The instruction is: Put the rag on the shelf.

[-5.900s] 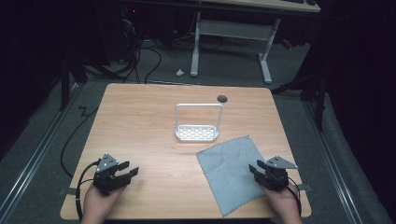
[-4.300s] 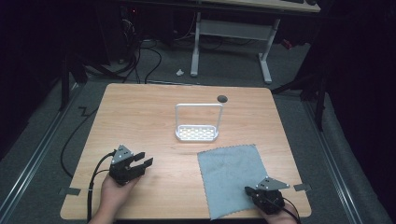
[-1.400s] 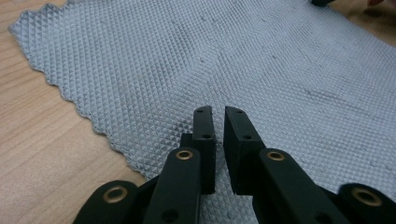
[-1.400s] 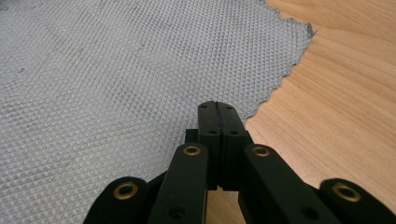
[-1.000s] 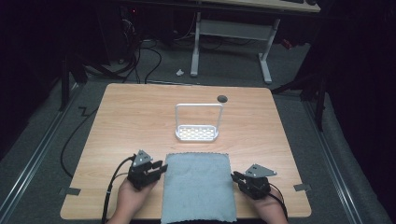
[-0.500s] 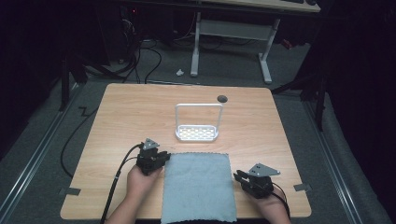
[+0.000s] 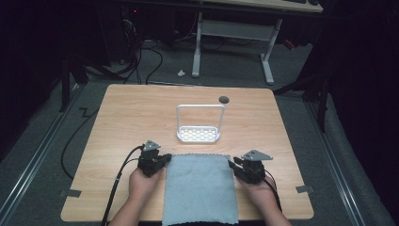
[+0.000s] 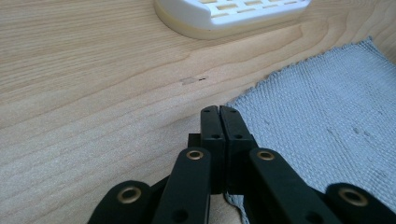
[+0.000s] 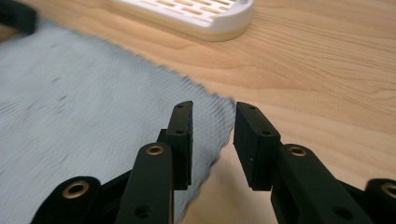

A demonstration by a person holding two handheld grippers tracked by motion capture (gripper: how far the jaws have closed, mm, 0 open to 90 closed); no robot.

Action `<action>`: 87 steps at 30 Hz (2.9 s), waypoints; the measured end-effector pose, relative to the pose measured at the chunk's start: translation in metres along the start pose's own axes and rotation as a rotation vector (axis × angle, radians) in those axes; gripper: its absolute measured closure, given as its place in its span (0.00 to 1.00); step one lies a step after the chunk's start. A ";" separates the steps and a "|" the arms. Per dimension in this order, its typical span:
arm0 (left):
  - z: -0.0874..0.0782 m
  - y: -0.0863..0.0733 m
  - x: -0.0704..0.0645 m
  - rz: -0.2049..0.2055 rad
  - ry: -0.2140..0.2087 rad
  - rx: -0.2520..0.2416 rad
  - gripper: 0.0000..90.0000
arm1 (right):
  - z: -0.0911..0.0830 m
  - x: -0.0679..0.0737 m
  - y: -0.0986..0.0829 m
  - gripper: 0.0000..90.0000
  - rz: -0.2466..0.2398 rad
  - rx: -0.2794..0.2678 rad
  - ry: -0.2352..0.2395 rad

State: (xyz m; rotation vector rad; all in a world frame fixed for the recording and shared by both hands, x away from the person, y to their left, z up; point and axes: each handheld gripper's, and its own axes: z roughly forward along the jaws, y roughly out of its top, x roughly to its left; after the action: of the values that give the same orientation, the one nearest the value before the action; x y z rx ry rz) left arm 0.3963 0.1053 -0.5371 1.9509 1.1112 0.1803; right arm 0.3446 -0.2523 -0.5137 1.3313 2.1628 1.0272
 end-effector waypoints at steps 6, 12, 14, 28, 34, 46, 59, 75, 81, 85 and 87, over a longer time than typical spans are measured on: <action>0.000 0.000 0.001 -0.009 -0.011 0.002 0.99 | 0.023 -0.005 0.011 0.77 0.015 0.040 -0.021; 0.000 0.000 0.001 -0.010 -0.013 0.002 0.99 | 0.030 -0.007 0.010 0.82 -0.013 0.068 -0.035; 0.000 0.000 0.001 -0.009 -0.012 0.001 0.99 | 0.030 -0.004 0.010 0.85 -0.025 0.073 -0.017; -0.014 -0.005 -0.009 0.065 -0.025 -0.089 0.99 | 0.012 0.006 0.007 1.00 -0.062 -0.028 0.011; -0.031 -0.005 -0.021 0.094 -0.022 -0.157 0.99 | 0.001 0.008 0.003 1.00 -0.056 -0.092 0.022; -0.057 -0.001 -0.036 0.115 -0.032 -0.277 0.99 | -0.029 0.018 0.012 1.00 -0.073 -0.253 0.032; -0.085 0.025 -0.046 0.158 -0.043 -0.415 0.99 | -0.057 0.029 0.040 0.99 -0.109 -0.392 0.012; -0.108 0.077 -0.047 0.195 -0.020 -0.529 0.99 | -0.078 0.022 0.088 0.99 -0.087 -0.500 0.020; -0.115 0.091 -0.049 0.204 -0.014 -0.554 0.99 | -0.087 0.019 0.101 0.99 -0.080 -0.537 0.012; -0.122 0.101 -0.051 0.226 -0.004 -0.566 0.99 | -0.095 0.017 0.109 1.00 -0.096 -0.563 0.003; -0.125 0.104 -0.052 0.233 -0.002 -0.577 0.99 | -0.099 0.016 0.113 1.00 -0.093 -0.576 0.000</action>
State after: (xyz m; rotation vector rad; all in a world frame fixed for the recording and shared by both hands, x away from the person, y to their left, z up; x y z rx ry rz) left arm 0.3693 0.1172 -0.3689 1.5467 0.7195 0.5601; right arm 0.3385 -0.2446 -0.3624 0.9458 1.7109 1.4613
